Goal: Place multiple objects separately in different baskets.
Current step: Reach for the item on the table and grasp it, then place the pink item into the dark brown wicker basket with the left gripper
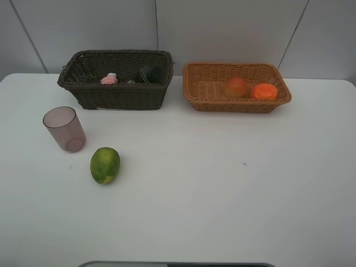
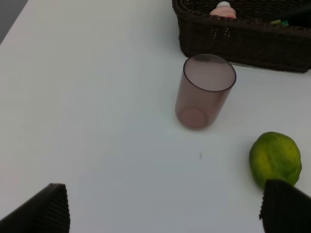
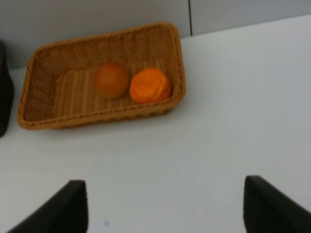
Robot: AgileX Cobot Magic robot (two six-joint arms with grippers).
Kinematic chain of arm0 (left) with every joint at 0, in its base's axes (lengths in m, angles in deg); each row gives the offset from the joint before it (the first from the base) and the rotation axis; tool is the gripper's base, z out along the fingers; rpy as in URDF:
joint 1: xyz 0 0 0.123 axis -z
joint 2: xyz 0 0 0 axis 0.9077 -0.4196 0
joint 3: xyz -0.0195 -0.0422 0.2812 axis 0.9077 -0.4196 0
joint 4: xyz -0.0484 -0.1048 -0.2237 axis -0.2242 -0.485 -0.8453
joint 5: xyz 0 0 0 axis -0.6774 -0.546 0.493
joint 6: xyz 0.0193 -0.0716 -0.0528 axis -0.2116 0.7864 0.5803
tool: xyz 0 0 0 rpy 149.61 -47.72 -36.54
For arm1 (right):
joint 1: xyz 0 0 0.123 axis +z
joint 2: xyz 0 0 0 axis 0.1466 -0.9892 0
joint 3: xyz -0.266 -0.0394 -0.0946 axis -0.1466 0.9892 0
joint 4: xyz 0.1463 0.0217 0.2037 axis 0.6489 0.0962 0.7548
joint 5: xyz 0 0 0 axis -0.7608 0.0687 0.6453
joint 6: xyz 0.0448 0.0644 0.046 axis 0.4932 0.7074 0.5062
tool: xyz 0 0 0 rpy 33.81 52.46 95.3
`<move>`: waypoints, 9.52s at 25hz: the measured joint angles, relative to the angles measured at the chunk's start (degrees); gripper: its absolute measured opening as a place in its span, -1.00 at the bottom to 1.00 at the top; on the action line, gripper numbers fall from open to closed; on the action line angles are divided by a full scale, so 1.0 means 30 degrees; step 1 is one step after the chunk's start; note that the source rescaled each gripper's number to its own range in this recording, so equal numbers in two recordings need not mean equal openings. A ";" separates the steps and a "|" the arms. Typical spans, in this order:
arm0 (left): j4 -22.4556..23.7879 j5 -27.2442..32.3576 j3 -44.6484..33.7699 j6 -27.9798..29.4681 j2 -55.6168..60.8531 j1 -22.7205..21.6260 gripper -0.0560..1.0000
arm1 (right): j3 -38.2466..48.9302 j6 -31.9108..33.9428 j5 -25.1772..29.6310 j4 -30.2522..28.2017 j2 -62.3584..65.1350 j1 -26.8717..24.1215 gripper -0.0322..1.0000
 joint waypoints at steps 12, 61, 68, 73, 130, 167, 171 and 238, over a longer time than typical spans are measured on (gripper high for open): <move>0.0000 0.0000 0.0000 0.0000 0.0000 0.0000 1.00 | 0.4222 -0.1516 0.0974 0.0844 0.7592 0.0000 0.07; 0.0000 0.0000 0.0000 0.0000 0.0000 0.0000 1.00 | 0.5402 -0.1434 0.1164 0.1139 0.8814 0.0000 0.07; 0.0000 0.0000 0.0000 0.0000 0.0000 0.0000 1.00 | 0.5402 -0.1434 0.1164 0.1102 0.8814 0.0000 0.07; -0.0916 0.0000 0.0000 0.0246 0.0000 0.0000 1.00 | 0.5402 -0.1434 0.1164 0.1102 0.8814 0.0000 0.07; 0.1403 -0.7121 1.0059 -0.3231 -3.2282 0.6217 1.00 | 0.5402 -0.1434 0.1164 0.1102 0.8871 0.0000 0.07; 0.1918 -0.9727 1.0060 -0.2715 -3.6629 0.6217 -0.89 | 0.5402 -0.1434 0.1164 0.1102 0.8871 0.0000 0.07; 0.1918 -0.9777 1.0060 -0.2715 -3.6629 0.6217 -0.89 | 0.5402 -0.1434 0.1164 0.1084 0.8871 0.0000 0.07; 0.3057 -1.3663 2.0238 -0.1148 -4.0554 0.6104 -0.89 | 0.5402 -0.1434 0.1164 0.1084 0.8871 0.0000 0.07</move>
